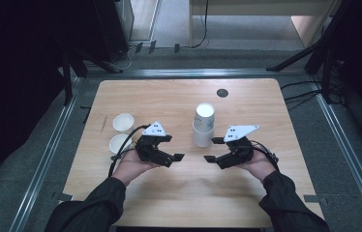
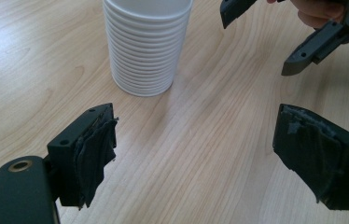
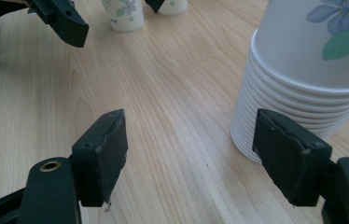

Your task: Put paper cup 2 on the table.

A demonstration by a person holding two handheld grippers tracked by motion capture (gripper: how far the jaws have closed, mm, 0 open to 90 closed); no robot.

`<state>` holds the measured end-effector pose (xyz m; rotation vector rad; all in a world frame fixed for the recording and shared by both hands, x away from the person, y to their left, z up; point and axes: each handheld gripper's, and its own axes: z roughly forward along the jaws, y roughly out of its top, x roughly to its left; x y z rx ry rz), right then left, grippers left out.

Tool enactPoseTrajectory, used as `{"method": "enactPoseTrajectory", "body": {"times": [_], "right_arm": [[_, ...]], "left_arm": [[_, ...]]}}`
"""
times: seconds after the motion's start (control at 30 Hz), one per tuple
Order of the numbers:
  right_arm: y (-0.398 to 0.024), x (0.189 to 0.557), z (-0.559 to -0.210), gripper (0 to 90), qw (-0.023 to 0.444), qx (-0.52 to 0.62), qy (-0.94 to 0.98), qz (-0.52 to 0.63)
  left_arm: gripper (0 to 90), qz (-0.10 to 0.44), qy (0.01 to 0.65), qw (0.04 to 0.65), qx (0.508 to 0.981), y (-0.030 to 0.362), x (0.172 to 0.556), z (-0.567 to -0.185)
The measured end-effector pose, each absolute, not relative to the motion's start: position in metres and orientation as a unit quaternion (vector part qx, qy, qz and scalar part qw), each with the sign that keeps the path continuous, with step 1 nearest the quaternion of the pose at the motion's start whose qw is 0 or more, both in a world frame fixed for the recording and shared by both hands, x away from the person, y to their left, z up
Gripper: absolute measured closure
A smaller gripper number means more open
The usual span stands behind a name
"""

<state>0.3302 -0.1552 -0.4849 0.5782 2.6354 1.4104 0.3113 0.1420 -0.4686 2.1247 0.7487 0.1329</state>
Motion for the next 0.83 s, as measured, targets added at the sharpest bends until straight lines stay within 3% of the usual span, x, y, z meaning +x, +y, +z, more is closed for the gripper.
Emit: {"method": "enactPoseTrajectory", "body": {"times": [0.83], "right_arm": [[-0.1549, 0.3309, -0.4855, 26.8, 0.047, 0.188, 0.865, 0.464]], "left_arm": [[13.6, 0.063, 0.301, 0.427, 0.850, 0.1449, 0.3104, -0.4681]]}}
